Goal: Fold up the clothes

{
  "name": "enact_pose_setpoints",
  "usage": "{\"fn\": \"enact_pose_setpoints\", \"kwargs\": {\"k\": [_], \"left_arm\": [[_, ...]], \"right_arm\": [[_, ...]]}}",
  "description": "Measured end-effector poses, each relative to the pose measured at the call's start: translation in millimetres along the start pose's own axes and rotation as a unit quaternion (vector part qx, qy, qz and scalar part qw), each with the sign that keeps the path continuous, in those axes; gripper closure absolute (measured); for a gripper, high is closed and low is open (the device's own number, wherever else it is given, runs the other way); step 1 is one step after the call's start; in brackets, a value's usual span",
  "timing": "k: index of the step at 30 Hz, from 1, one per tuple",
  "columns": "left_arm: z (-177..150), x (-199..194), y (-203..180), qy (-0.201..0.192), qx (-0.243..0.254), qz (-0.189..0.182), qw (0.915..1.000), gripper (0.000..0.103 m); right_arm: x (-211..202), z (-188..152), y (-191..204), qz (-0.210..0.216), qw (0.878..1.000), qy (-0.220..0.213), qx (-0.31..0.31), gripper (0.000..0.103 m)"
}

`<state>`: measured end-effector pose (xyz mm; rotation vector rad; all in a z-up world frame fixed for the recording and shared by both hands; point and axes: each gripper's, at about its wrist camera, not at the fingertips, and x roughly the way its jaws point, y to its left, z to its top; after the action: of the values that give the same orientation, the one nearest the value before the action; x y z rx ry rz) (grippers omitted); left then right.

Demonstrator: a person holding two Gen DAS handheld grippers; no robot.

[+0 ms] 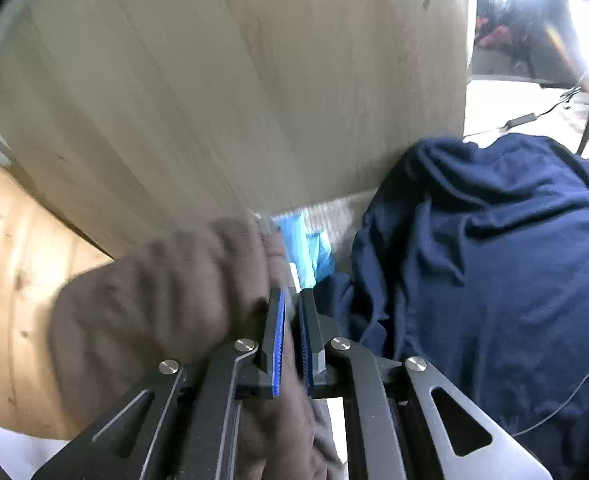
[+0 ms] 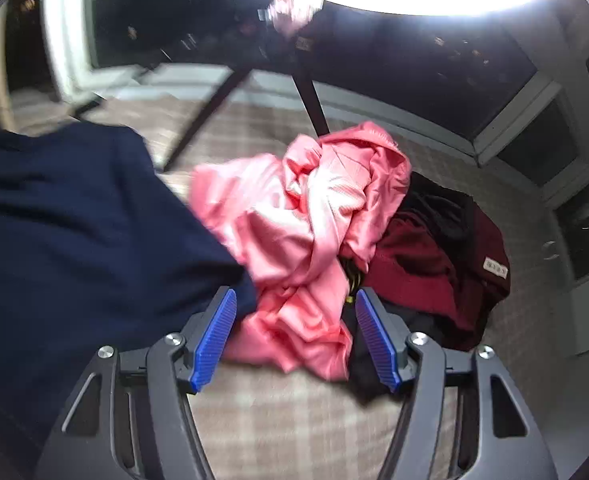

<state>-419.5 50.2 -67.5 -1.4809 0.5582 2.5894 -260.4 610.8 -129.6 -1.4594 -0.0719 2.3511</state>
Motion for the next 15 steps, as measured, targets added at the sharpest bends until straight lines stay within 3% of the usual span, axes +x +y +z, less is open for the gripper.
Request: {"fn": "enact_pose_setpoints", "kwargs": {"k": [4,7,11,15], "left_arm": [[-37.8,-63.0,-4.2,-0.038,0.030,-0.045,0.9978,0.076],[-85.4,-96.6,-9.9,-0.041,0.055,-0.075,0.9949,0.076],[-167.9,-117.8,-22.1,0.011,0.070,-0.135,0.9883,0.077],[-264.2,-116.9,-51.6,0.093,0.064,-0.204,0.9724,0.076]], "right_arm": [[-57.4,-54.6,-1.2,0.091,0.995,-0.024,0.023,0.041],[-80.6,-96.3,-5.1,0.142,0.989,-0.017,0.033,0.041],[-108.0,-178.6,-8.0,0.175,0.983,0.010,0.046,0.041],[-101.7,-261.1,-3.4,0.209,0.974,0.056,0.070,0.041]]}}
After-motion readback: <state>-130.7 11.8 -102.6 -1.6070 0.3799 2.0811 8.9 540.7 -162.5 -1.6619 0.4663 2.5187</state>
